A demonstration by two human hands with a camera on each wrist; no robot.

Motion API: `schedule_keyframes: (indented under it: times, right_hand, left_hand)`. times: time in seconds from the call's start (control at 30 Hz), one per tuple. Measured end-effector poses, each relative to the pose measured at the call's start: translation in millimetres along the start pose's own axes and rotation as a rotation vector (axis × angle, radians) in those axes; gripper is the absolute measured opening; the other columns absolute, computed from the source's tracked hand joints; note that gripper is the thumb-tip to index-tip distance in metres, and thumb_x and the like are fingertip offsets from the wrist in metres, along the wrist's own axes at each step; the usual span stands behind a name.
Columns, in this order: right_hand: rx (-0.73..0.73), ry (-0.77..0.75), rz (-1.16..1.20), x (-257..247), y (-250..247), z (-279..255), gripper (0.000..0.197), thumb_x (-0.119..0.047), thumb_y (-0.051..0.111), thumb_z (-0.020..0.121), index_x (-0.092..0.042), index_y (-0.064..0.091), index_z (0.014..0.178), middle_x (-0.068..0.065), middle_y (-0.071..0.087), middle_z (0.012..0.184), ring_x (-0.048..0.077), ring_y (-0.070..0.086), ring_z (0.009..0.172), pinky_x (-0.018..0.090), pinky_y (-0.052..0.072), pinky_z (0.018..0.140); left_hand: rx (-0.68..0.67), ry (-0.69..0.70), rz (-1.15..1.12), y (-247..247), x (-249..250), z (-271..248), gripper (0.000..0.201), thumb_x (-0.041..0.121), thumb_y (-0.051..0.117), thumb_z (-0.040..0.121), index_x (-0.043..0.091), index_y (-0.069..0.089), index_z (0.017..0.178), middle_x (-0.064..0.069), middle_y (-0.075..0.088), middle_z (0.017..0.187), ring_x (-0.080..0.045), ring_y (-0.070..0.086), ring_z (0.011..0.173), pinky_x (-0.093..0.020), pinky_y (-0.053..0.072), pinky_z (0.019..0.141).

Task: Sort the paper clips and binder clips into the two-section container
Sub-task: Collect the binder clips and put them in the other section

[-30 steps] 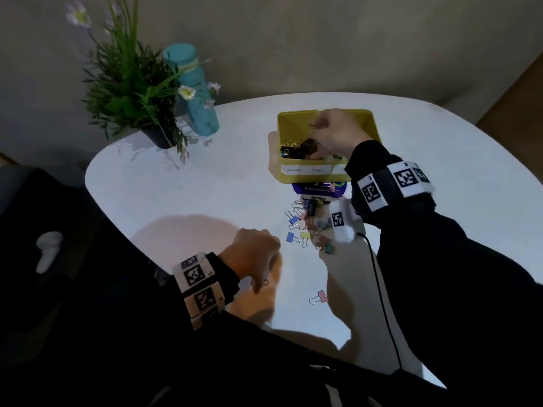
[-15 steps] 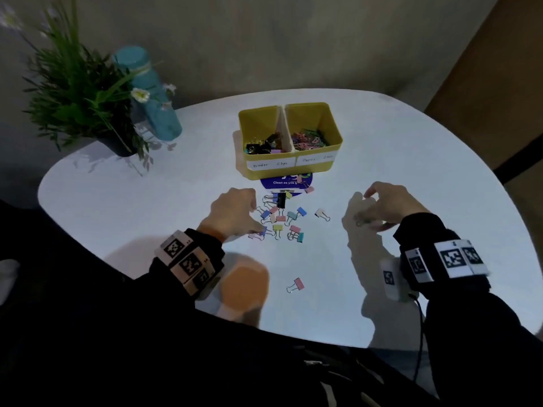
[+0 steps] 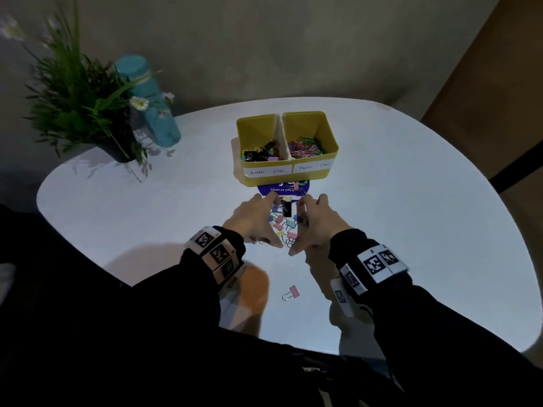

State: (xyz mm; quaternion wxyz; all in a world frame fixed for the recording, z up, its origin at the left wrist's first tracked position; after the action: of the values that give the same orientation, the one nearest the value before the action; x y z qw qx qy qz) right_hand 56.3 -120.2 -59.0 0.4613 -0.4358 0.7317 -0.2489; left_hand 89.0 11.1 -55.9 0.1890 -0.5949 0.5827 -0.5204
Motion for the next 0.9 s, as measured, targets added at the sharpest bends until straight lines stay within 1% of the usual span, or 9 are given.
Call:
schedule_keyframes:
  times: [0.1, 0.2, 0.23, 0.3, 0.37, 0.5, 0.67, 0.8, 0.9]
  right_hand:
    - [0.003, -0.082, -0.022, -7, 4, 5, 0.084, -0.032, 0.090, 0.058, -0.017, 0.040, 0.123, 0.009, 0.032, 0.127, 0.033, 0.054, 0.110, 0.040, 0.049, 0.095]
    - [0.020, -0.098, -0.026, -5, 5, 11, 0.062, -0.030, 0.082, 0.070, -0.016, 0.046, 0.118, 0.010, 0.034, 0.128, 0.034, 0.053, 0.110, 0.038, 0.048, 0.095]
    - [0.025, -0.097, -0.031, -5, 5, 12, 0.059, -0.030, 0.081, 0.071, -0.016, 0.047, 0.117, 0.010, 0.035, 0.127, 0.034, 0.053, 0.109, 0.039, 0.048, 0.094]
    - [0.035, -0.102, -0.052, -5, 6, 14, 0.057, -0.031, 0.080, 0.072, -0.016, 0.047, 0.116, 0.011, 0.038, 0.126, 0.035, 0.053, 0.108, 0.040, 0.048, 0.093]
    - [0.045, -0.109, -0.071, -6, 7, 17, 0.057, -0.032, 0.078, 0.073, -0.016, 0.046, 0.118, 0.012, 0.040, 0.126, 0.035, 0.052, 0.109, 0.039, 0.046, 0.092]
    - [0.044, -0.106, -0.088, -7, 6, 24, 0.057, -0.031, 0.076, 0.075, -0.018, 0.046, 0.122, 0.013, 0.043, 0.125, 0.036, 0.051, 0.110, 0.038, 0.043, 0.090]
    - [0.032, -0.100, -0.050, -7, 7, 29, 0.054, -0.028, 0.078, 0.072, -0.019, 0.049, 0.116, 0.012, 0.045, 0.123, 0.034, 0.050, 0.111, 0.038, 0.044, 0.091]
    - [0.019, -0.132, -0.032, -10, 8, 29, 0.046, -0.023, 0.077, 0.073, -0.020, 0.052, 0.111, 0.012, 0.047, 0.119, 0.033, 0.051, 0.108, 0.039, 0.046, 0.092]
    - [0.029, -0.122, -0.036, -11, 6, 28, 0.041, -0.024, 0.078, 0.070, -0.017, 0.056, 0.103, 0.011, 0.051, 0.115, 0.031, 0.052, 0.104, 0.038, 0.049, 0.090]
  left_hand:
    - [0.012, 0.011, 0.012, 1, -3, 3, 0.057, 0.031, 0.085, 0.059, 0.024, 0.048, 0.101, -0.004, 0.051, 0.106, -0.024, 0.053, 0.090, -0.032, 0.050, 0.066]
    - [0.035, 0.023, -0.054, 5, -7, 4, 0.043, 0.019, 0.080, 0.064, 0.020, 0.052, 0.096, -0.007, 0.054, 0.108, -0.026, 0.057, 0.090, -0.029, 0.051, 0.058]
    - [0.055, 0.039, -0.065, 5, -6, 4, 0.041, 0.018, 0.080, 0.065, 0.020, 0.051, 0.094, -0.007, 0.056, 0.108, -0.025, 0.056, 0.090, -0.026, 0.046, 0.056]
    - [0.100, 0.073, -0.084, 4, -3, 3, 0.038, 0.017, 0.080, 0.066, 0.017, 0.051, 0.091, -0.004, 0.061, 0.108, -0.022, 0.053, 0.092, -0.024, 0.041, 0.062]
    - [0.115, 0.077, -0.126, 3, -3, 4, 0.032, 0.013, 0.079, 0.067, 0.013, 0.054, 0.087, -0.002, 0.064, 0.104, -0.020, 0.055, 0.088, -0.026, 0.044, 0.064]
    - [0.055, 0.047, -0.231, 2, -7, 7, 0.023, 0.005, 0.077, 0.072, 0.009, 0.063, 0.090, 0.000, 0.057, 0.086, -0.014, 0.057, 0.064, -0.022, 0.049, 0.046]
    - [0.034, 0.017, -0.371, -2, -11, 4, 0.019, 0.001, 0.076, 0.074, 0.009, 0.062, 0.082, 0.009, 0.050, 0.076, -0.013, 0.058, 0.060, -0.034, 0.059, 0.053]
    - [0.048, 0.010, -0.393, -1, -9, 2, 0.022, -0.003, 0.076, 0.073, 0.012, 0.060, 0.075, 0.005, 0.053, 0.069, -0.013, 0.055, 0.056, -0.034, 0.058, 0.055]
    - [0.048, -0.010, -0.427, -1, -11, 1, 0.015, -0.008, 0.073, 0.071, 0.003, 0.063, 0.075, -0.002, 0.057, 0.068, -0.015, 0.054, 0.054, -0.034, 0.057, 0.058]
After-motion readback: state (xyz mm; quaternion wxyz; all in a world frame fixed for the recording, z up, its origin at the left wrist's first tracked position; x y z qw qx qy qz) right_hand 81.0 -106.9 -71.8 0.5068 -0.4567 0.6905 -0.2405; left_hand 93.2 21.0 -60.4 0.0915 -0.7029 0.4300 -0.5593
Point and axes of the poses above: each hand's wrist, its own z-axis towards the middle knuckle, its own y-axis out of the palm, x = y × z, the point moved 7 cm from there along z, towards the middle knuckle
